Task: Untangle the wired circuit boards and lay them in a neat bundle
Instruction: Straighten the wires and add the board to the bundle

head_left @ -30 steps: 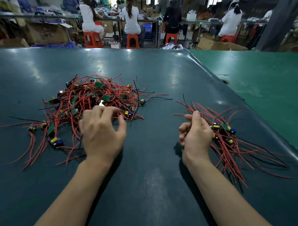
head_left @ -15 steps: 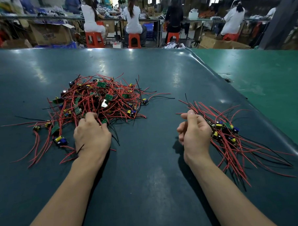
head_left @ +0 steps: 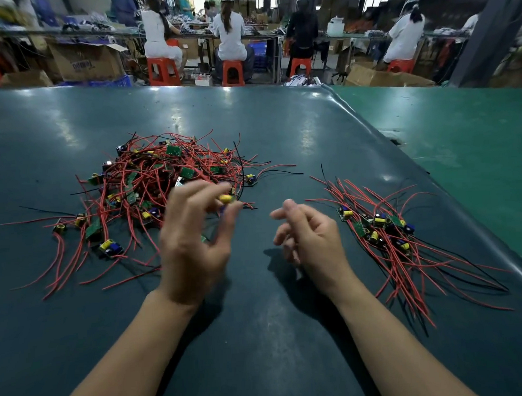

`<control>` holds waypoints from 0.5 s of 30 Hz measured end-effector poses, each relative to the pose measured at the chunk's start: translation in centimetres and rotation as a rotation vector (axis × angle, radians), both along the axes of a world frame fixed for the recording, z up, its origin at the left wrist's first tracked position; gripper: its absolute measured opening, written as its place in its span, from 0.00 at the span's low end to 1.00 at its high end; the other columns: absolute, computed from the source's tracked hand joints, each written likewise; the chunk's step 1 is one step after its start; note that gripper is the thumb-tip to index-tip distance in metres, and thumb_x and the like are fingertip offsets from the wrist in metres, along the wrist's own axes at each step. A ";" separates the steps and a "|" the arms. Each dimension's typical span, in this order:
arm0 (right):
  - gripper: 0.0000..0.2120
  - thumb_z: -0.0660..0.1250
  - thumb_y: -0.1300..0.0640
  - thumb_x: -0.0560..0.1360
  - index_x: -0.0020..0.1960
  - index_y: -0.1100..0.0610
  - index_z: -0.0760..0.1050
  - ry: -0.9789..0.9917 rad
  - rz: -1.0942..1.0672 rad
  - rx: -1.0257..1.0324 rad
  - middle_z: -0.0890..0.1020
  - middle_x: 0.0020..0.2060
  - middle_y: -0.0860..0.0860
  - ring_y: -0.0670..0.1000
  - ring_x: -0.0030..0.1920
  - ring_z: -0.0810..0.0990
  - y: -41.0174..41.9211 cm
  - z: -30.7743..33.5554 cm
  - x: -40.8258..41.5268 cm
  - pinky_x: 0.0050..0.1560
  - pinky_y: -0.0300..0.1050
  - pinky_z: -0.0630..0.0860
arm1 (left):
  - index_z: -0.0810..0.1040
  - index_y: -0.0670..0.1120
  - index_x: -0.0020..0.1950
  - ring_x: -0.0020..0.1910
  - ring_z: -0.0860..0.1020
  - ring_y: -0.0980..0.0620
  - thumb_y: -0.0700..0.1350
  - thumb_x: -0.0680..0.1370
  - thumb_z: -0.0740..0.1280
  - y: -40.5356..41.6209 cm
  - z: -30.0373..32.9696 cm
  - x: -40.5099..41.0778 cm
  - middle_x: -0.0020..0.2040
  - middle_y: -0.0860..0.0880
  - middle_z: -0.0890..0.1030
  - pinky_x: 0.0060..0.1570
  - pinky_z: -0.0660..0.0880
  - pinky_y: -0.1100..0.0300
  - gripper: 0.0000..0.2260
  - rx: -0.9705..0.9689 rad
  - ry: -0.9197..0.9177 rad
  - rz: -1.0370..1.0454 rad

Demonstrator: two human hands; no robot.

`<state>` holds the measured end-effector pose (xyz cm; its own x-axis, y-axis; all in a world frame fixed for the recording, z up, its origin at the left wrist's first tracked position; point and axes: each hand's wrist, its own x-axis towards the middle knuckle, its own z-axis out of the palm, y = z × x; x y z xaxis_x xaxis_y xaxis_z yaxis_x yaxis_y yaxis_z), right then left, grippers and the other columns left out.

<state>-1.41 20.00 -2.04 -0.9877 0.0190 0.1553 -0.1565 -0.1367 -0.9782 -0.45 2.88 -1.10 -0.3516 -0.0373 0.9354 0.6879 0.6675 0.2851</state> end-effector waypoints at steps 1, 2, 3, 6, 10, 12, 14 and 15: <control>0.19 0.64 0.42 0.73 0.43 0.59 0.80 -0.022 0.102 -0.006 0.78 0.27 0.55 0.47 0.21 0.70 0.0 0.1 0.1 0.21 0.35 0.64 | 0.79 0.35 0.56 0.45 0.77 0.49 0.34 0.74 0.73 0.6 -0.1 0.1 0.51 0.41 0.77 0.53 0.74 0.62 0.12 -0.051 -0.022 -0.071; 0.21 0.64 0.39 0.72 0.42 0.58 0.81 -0.048 0.173 -0.012 0.79 0.28 0.55 0.48 0.22 0.70 0.0 0.3 0.2 0.21 0.36 0.63 | 0.79 0.35 0.56 0.46 0.78 0.48 0.34 0.74 0.73 1.1 -0.2 0.2 0.51 0.41 0.77 0.52 0.75 0.60 0.12 -0.094 -0.056 -0.133; 0.22 0.63 0.38 0.71 0.42 0.57 0.81 -0.074 0.213 -0.026 0.79 0.28 0.55 0.49 0.23 0.71 0.2 0.4 0.2 0.22 0.37 0.63 | 0.80 0.35 0.56 0.46 0.78 0.48 0.33 0.73 0.73 1.5 -0.3 0.2 0.50 0.41 0.78 0.51 0.76 0.58 0.12 -0.132 -0.094 -0.185; 0.15 0.65 0.44 0.73 0.40 0.56 0.80 -0.075 0.193 -0.033 0.78 0.27 0.50 0.47 0.24 0.72 0.6 0.3 0.0 0.25 0.39 0.64 | 0.81 0.36 0.55 0.47 0.80 0.47 0.33 0.73 0.73 2.4 -0.8 0.1 0.49 0.42 0.80 0.50 0.78 0.54 0.11 -0.224 -0.177 -0.298; 0.10 0.64 0.56 0.80 0.43 0.59 0.79 -0.037 0.061 -0.105 0.80 0.29 0.51 0.48 0.23 0.75 0.8 0.2 -0.3 0.21 0.37 0.68 | 0.83 0.36 0.50 0.48 0.79 0.43 0.36 0.74 0.73 2.6 -0.7 -0.1 0.47 0.42 0.82 0.51 0.76 0.52 0.06 -0.293 -0.099 -0.269; 0.10 0.62 0.55 0.80 0.47 0.59 0.79 -0.052 0.029 -0.210 0.84 0.34 0.53 0.48 0.25 0.77 1.1 0.4 -0.5 0.21 0.36 0.69 | 0.84 0.38 0.45 0.40 0.77 0.47 0.41 0.76 0.72 2.7 -0.7 0.2 0.40 0.46 0.81 0.43 0.74 0.57 0.06 -0.261 -0.073 -0.241; 0.11 0.64 0.51 0.77 0.50 0.57 0.80 -0.057 0.075 -0.262 0.85 0.40 0.55 0.49 0.28 0.78 1.0 0.5 -0.3 0.22 0.37 0.70 | 0.83 0.41 0.42 0.32 0.75 0.50 0.44 0.77 0.70 2.9 -0.8 0.6 0.34 0.49 0.80 0.35 0.73 0.56 0.08 -0.158 -0.251 -0.280; 0.12 0.65 0.49 0.75 0.51 0.56 0.80 -0.063 0.111 -0.256 0.85 0.41 0.55 0.49 0.30 0.79 0.8 0.5 -0.2 0.23 0.37 0.71 | 0.83 0.42 0.42 0.30 0.76 0.51 0.46 0.77 0.70 3.0 -0.9 0.7 0.33 0.50 0.80 0.33 0.73 0.55 0.09 -0.070 -0.390 -0.303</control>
<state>-1.60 20.78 -1.51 -0.9934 -0.0590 0.0980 -0.0671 -0.3935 -0.9169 0.29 5.90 -1.97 -0.6610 0.1787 0.7288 0.7049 0.4809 0.5214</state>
